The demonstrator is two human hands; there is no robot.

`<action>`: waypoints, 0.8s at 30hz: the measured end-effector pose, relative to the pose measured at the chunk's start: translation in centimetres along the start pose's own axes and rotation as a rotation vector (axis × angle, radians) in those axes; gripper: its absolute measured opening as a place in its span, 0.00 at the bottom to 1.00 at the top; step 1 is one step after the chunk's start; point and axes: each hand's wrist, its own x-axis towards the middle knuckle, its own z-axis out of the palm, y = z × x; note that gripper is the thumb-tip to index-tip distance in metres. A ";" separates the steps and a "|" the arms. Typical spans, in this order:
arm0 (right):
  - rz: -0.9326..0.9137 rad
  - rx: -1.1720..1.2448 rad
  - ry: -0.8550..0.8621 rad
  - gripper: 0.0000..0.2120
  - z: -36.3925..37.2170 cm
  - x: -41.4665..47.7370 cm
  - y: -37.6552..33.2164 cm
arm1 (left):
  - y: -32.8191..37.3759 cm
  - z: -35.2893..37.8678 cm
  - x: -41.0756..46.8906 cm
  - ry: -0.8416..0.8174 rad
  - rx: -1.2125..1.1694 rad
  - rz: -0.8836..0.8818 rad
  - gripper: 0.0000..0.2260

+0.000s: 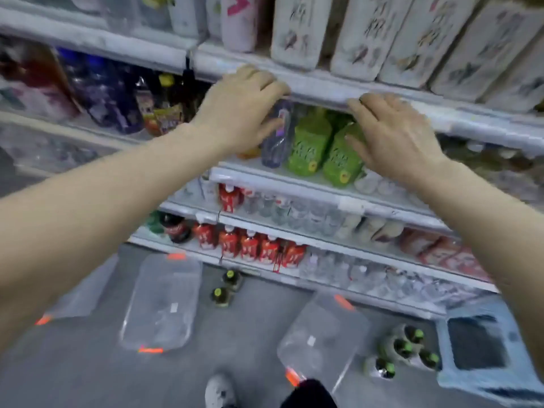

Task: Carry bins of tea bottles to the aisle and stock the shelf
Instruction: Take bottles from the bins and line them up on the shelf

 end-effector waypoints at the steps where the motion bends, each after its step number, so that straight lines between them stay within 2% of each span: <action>1: -0.014 0.036 -0.025 0.26 1.7 -0.4 -2.3 | -0.7 1.3 -2.3 -0.021 -0.018 -0.019 0.22; 6: -0.097 0.223 -0.169 0.26 10.1 -3.0 -12.5 | -2.5 8.9 -12.8 -0.106 -0.134 -0.140 0.20; 13: -0.097 0.407 -0.403 0.26 24.0 -9.5 -23.0 | -1.9 21.9 -27.7 -0.307 -0.311 -0.370 0.23; 24: 0.038 0.624 -0.890 0.32 48.1 -21.6 -38.0 | 3.9 44.9 -48.9 -0.699 -0.558 -0.778 0.32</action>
